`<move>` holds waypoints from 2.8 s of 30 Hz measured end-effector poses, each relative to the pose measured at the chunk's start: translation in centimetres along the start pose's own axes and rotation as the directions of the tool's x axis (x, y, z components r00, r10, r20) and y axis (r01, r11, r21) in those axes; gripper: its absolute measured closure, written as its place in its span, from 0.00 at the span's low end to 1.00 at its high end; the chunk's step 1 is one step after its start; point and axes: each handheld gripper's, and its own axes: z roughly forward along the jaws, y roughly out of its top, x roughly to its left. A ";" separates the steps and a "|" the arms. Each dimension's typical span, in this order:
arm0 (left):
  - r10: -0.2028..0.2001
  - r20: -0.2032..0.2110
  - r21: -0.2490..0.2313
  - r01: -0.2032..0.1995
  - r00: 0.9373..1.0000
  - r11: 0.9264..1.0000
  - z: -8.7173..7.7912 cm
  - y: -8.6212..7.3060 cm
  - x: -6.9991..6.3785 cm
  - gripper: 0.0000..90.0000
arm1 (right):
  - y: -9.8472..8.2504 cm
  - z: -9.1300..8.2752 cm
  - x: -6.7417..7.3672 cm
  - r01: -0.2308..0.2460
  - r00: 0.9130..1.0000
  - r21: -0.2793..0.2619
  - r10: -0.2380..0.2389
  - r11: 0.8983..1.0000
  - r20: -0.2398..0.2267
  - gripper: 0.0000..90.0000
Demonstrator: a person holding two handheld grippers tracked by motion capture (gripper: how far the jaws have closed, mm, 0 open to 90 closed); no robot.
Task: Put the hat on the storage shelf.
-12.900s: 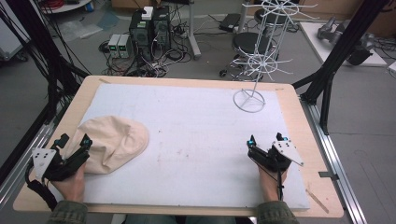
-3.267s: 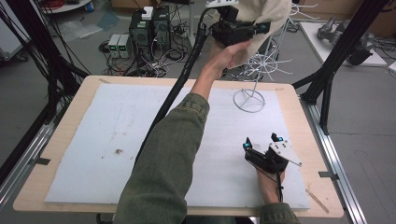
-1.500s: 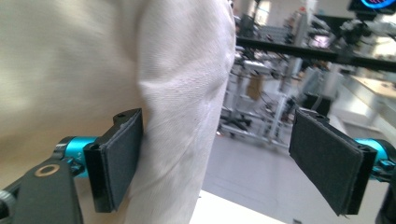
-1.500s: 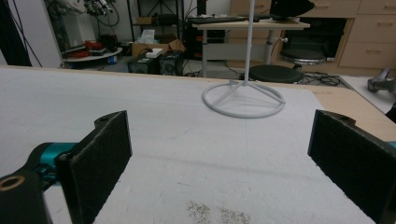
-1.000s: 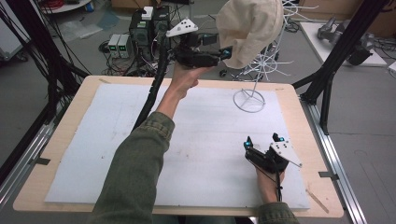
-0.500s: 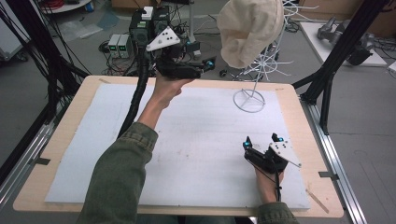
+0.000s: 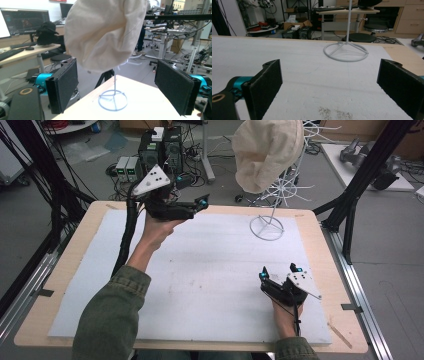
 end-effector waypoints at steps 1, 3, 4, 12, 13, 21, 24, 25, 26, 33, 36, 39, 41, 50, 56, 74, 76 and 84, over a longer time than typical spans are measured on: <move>-0.003 -0.010 -0.001 0.003 1.000 1.000 -0.4 -0.2 0.1 0.21 | 0.0 0.0 0.0 0.002 1.000 -0.001 -0.002 1.000 0.000 0.06; -0.010 -0.028 -0.004 0.009 1.000 1.000 -1.3 -0.6 0.4 0.21 | 0.0 0.0 0.1 -0.006 1.000 0.004 0.006 1.000 -0.001 0.06; -0.011 -0.034 -0.002 0.011 0.999 1.000 -1.7 -0.8 0.5 0.21 | 0.0 0.0 0.1 -0.005 1.000 0.004 0.005 1.000 -0.003 0.06; -0.010 -0.086 -0.003 0.010 0.996 1.000 -4.4 -2.3 0.9 0.20 | 0.0 0.0 0.3 -0.005 1.000 0.005 0.005 1.000 -0.006 0.06; -0.014 -0.089 -0.008 0.013 0.996 1.000 -4.8 -2.5 0.9 0.20 | 0.0 0.0 0.3 -0.004 1.000 0.004 0.005 1.000 -0.005 0.06; -0.025 -0.130 -0.016 0.023 0.991 1.000 -7.5 -4.4 1.2 0.20 | 0.0 0.0 0.4 0.001 1.000 0.007 -0.001 1.000 -0.007 0.06; -0.037 -0.139 -0.016 0.035 0.990 0.999 -8.8 -5.0 1.3 0.20 | 0.0 0.0 0.4 0.001 1.000 0.007 -0.001 1.000 -0.006 0.06; -0.030 -0.148 -0.007 0.029 0.989 1.000 -9.2 -5.2 1.3 0.20 | 0.0 0.0 0.4 0.002 1.000 0.006 -0.002 1.000 -0.004 0.06; -0.022 -0.158 -0.006 0.021 0.987 1.000 -9.7 -5.4 1.2 0.19 | -0.1 0.0 0.4 0.004 1.000 0.008 -0.004 1.000 -0.004 0.06; -0.060 -0.205 -0.040 0.053 0.977 0.998 -13.6 -7.8 1.2 0.19 | -0.1 0.0 0.5 0.012 1.000 0.010 -0.012 1.000 0.001 0.05; -0.083 -0.227 -0.052 0.073 0.970 0.996 -15.0 -9.0 1.4 0.19 | 0.0 -0.1 0.5 0.023 1.000 0.007 -0.023 1.000 0.001 0.06; -0.113 -0.240 -0.062 0.101 0.964 0.993 -16.2 -10.1 1.6 0.19 | 0.0 -0.2 0.4 0.017 1.000 0.013 -0.018 1.000 0.005 0.06; -0.144 -0.249 -0.071 0.131 0.958 0.989 -16.7 -11.0 1.7 0.19 | -0.1 -0.2 0.4 0.022 1.000 0.014 -0.022 1.000 0.011 0.06; -0.174 -0.325 -0.062 0.163 0.930 0.985 -19.2 -13.9 2.1 0.19 | -0.1 -0.4 0.3 0.004 1.000 0.021 -0.004 1.000 0.018 0.06; -0.176 -0.389 -0.076 0.159 0.904 0.984 -21.0 -15.7 2.4 0.19 | 0.0 -0.6 0.3 -0.003 1.000 0.020 0.002 1.000 0.019 0.06; -0.262 -0.613 -0.164 0.204 0.746 0.965 -25.6 -19.5 3.9 0.19 | 0.0 -0.9 0.4 -0.012 0.999 0.004 0.012 1.000 0.042 0.05; -0.254 -0.640 -0.159 0.198 0.725 0.967 -25.7 -19.8 3.9 0.19 | 0.0 -1.1 0.2 -0.032 0.998 -0.005 0.032 0.999 0.048 0.05; -0.207 -0.755 -0.127 0.171 0.622 0.977 -26.7 -20.5 3.3 0.19 | -0.2 -1.9 -1.0 -0.133 0.988 -0.055 0.137 0.990 0.074 0.06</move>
